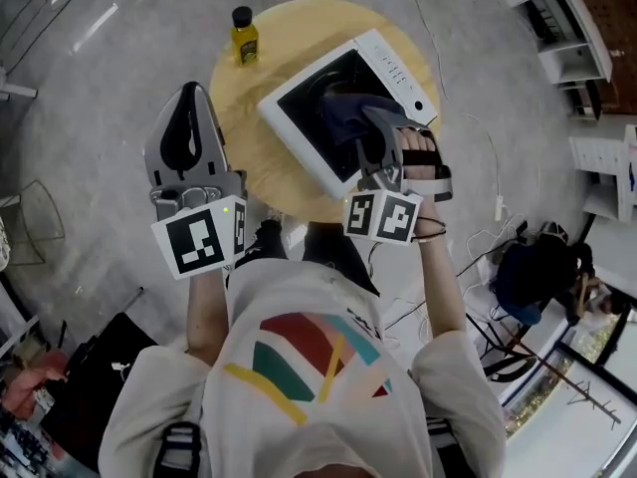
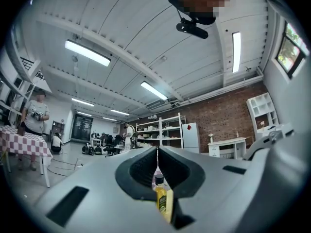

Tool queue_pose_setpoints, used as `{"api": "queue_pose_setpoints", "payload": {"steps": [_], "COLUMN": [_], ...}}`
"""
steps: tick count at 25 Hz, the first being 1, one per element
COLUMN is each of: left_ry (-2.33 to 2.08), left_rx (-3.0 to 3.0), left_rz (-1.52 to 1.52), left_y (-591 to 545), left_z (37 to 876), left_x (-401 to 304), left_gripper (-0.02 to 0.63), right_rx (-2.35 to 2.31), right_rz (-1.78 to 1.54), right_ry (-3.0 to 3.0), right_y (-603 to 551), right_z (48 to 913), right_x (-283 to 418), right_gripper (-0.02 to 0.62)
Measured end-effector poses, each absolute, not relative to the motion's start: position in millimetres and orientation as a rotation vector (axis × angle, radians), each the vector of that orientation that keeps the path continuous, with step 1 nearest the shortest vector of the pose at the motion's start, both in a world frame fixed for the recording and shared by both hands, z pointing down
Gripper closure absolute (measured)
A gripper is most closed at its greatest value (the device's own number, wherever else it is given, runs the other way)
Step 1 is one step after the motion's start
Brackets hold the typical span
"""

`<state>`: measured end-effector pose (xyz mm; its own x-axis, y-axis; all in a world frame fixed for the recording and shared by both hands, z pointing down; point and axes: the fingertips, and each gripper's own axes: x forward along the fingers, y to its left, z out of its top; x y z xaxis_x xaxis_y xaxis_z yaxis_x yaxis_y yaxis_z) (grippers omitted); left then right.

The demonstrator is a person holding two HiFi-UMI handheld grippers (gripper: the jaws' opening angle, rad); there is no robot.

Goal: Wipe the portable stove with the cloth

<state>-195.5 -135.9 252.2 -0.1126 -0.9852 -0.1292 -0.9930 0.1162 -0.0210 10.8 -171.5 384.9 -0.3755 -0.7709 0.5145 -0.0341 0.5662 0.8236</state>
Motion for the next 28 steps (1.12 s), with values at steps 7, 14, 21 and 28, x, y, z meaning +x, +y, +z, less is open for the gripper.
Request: {"api": "queue_pose_setpoints", "payload": {"steps": [7,14,21,28], "left_ry": [2.375,2.558,2.763,2.829], "left_rx": [-1.917,-1.730,-1.559,-1.503], "left_rz": [0.074,-0.096,-0.114,-0.158], "left_y": [-148,-139,-94,-80], "left_z": [258,278,311,326], "left_x": [-186,-208,-255,-268], "left_gripper": [0.600,0.600,0.600,0.600], "right_rx": [0.100,-0.247,-0.556,-0.684], "right_rz": [-1.158,-1.206,-1.074,-0.875], "right_ry": [-1.889,-1.869,-1.782,-1.719], "right_y": [-187,-214,-191,-190], "right_z": [400,430,483,512], "right_x": [-48,-104,-134,-129], "right_gripper": [0.565,0.565,0.565,0.565]}}
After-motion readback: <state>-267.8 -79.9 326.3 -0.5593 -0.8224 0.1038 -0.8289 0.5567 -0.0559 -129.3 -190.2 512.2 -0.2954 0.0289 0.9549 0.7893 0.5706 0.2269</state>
